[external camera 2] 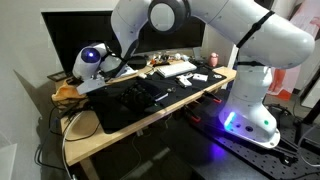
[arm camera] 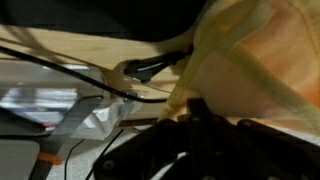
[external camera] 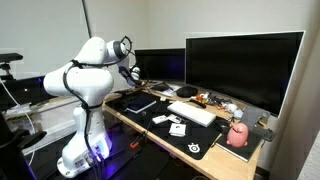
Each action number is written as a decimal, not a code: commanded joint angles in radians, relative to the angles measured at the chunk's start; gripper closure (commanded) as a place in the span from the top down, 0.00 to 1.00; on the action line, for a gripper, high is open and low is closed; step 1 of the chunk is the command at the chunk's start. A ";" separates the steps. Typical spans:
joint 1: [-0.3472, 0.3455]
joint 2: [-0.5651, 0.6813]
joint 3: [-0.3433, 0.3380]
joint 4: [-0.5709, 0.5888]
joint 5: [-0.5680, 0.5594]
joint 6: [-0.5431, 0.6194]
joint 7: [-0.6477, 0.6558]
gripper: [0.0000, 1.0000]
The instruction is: Move the towel to the far end of the table on the left
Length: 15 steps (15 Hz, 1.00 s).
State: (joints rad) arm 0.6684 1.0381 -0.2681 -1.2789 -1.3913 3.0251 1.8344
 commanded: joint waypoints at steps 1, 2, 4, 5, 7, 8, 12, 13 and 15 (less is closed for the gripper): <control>0.005 0.075 0.000 0.118 0.015 -0.028 0.016 0.00; 0.006 0.090 0.003 0.141 0.023 -0.036 0.011 0.00; 0.007 0.109 0.013 0.173 0.036 -0.046 0.001 0.00; 0.009 0.113 0.018 0.182 0.041 -0.050 -0.003 0.00; 0.019 0.099 0.019 0.172 0.039 -0.050 -0.006 0.00; 0.024 0.095 0.018 0.170 0.035 -0.050 -0.006 0.00; 0.050 0.045 0.002 0.118 0.021 -0.073 -0.018 0.00; 0.052 0.025 0.005 0.091 0.024 -0.087 -0.039 0.00; 0.053 0.002 0.009 0.061 0.031 -0.112 -0.076 0.00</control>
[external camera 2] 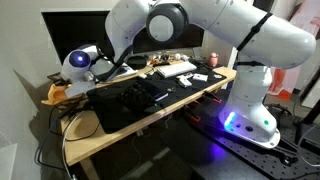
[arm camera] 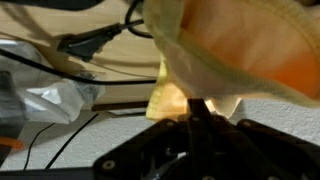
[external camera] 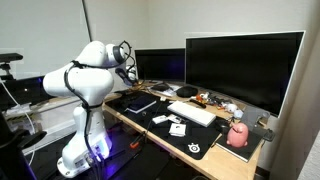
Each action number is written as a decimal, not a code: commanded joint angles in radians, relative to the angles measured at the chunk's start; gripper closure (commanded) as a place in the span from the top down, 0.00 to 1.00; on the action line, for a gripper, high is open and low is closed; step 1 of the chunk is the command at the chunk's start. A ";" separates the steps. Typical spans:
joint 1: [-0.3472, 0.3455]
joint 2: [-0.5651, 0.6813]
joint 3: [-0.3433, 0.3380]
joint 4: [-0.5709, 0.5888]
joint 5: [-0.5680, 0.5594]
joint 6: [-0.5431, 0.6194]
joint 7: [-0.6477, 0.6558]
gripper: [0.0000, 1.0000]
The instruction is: Move the towel to the far end of the table on the left
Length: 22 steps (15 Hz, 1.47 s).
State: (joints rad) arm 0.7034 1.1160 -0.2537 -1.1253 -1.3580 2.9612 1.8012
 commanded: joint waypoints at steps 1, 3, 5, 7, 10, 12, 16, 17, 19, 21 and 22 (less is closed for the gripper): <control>0.017 -0.091 0.000 -0.111 0.004 -0.062 -0.071 0.00; 0.013 -0.113 0.012 -0.141 0.016 -0.078 -0.120 0.00; 0.010 -0.141 0.025 -0.185 0.027 -0.087 -0.173 0.00; 0.006 -0.166 0.036 -0.227 0.038 -0.093 -0.226 0.00; -0.003 -0.207 0.056 -0.292 0.065 -0.098 -0.299 0.00; -0.009 -0.239 0.062 -0.338 0.077 -0.090 -0.336 0.00; -0.021 -0.308 0.066 -0.428 0.081 -0.066 -0.388 0.00; -0.023 -0.324 0.068 -0.448 0.083 -0.068 -0.397 0.00; -0.031 -0.366 0.073 -0.503 0.079 -0.060 -0.429 0.00; -0.041 -0.409 0.086 -0.560 0.089 -0.065 -0.470 0.00; -0.049 -0.427 0.095 -0.589 0.096 -0.064 -0.498 0.00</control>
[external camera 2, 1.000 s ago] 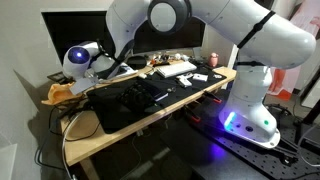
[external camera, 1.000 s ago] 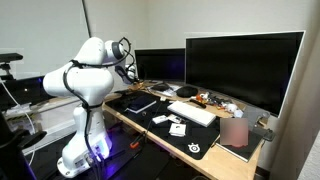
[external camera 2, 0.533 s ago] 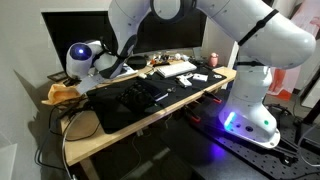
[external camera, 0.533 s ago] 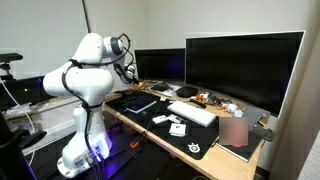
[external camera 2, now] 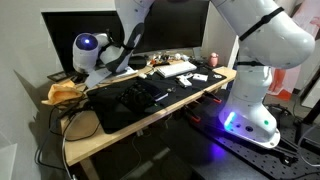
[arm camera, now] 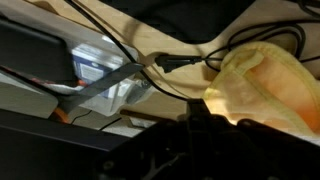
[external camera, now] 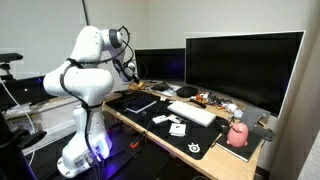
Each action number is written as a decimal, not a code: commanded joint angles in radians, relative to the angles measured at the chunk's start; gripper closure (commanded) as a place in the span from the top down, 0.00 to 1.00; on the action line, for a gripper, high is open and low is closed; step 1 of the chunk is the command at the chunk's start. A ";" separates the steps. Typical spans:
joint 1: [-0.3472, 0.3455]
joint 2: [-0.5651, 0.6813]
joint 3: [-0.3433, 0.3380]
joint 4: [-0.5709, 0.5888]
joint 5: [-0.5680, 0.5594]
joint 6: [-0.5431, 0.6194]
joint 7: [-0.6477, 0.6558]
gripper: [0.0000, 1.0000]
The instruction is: Move the towel to the far end of the table on the left
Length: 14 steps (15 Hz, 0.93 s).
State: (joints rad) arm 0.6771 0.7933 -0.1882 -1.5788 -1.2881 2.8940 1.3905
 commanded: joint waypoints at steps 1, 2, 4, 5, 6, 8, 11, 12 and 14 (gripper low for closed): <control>-0.026 -0.120 0.035 -0.157 0.033 -0.006 -0.110 0.00; -0.032 -0.135 0.044 -0.179 0.045 -0.010 -0.135 0.00; -0.044 -0.169 0.060 -0.222 0.067 -0.010 -0.181 0.00; -0.047 -0.185 0.062 -0.241 0.067 -0.003 -0.193 0.00; -0.050 -0.204 0.064 -0.263 0.066 -0.001 -0.211 0.00; -0.052 -0.237 0.069 -0.300 0.065 -0.004 -0.237 0.00; -0.054 -0.285 0.068 -0.356 0.071 -0.016 -0.268 0.00; -0.054 -0.298 0.067 -0.371 0.073 -0.017 -0.276 0.00; -0.053 -0.313 0.059 -0.386 0.064 -0.009 -0.262 0.00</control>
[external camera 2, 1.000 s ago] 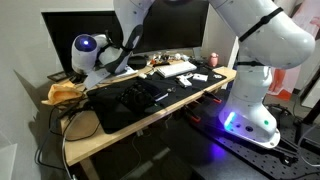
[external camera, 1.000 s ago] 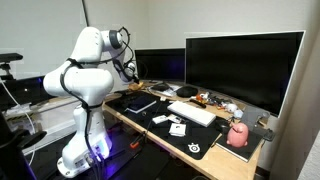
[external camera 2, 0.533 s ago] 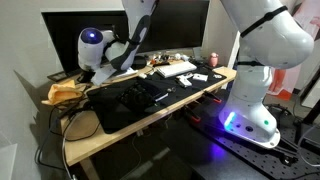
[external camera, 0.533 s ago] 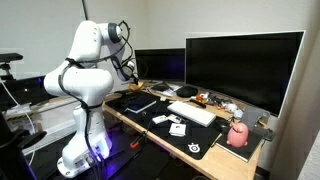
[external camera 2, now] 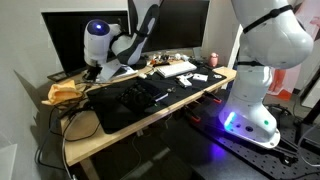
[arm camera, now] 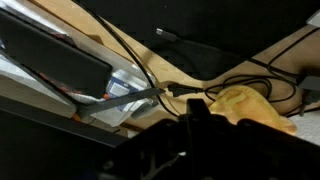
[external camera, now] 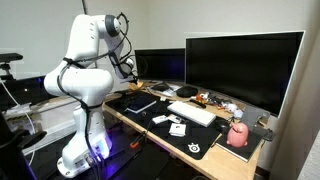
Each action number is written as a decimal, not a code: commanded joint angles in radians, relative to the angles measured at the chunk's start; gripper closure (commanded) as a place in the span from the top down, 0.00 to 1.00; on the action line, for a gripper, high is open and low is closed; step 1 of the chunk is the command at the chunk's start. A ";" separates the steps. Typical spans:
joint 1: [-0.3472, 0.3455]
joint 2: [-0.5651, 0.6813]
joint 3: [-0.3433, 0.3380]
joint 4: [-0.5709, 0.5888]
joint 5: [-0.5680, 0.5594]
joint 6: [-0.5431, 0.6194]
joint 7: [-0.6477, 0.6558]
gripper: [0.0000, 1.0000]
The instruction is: Move the towel to the far end of the table on the left
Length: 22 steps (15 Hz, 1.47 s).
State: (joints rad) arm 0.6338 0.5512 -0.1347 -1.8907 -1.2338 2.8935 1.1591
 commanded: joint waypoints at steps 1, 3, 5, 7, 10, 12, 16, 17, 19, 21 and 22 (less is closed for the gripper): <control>-0.001 -0.012 0.000 -0.013 0.000 0.000 0.000 0.00; -0.001 -0.014 0.000 -0.017 0.000 0.000 0.001 0.01; 0.000 -0.010 0.000 -0.016 0.000 0.000 0.001 0.01; 0.000 -0.008 0.000 -0.015 0.000 0.000 0.001 0.01; -0.011 -0.015 0.009 -0.034 0.014 0.003 -0.028 0.00; -0.011 -0.043 -0.005 -0.078 -0.008 0.018 -0.001 0.00; -0.017 -0.113 -0.047 -0.179 -0.061 0.093 0.105 0.00; -0.016 -0.133 -0.063 -0.201 -0.080 0.112 0.143 0.00; -0.017 -0.177 -0.091 -0.251 -0.111 0.149 0.195 0.00; -0.013 -0.216 -0.117 -0.295 -0.144 0.179 0.241 0.00; -0.011 -0.245 -0.126 -0.322 -0.158 0.184 0.253 0.00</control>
State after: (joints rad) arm 0.6196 0.4137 -0.2340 -2.1057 -1.3415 3.0483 1.3529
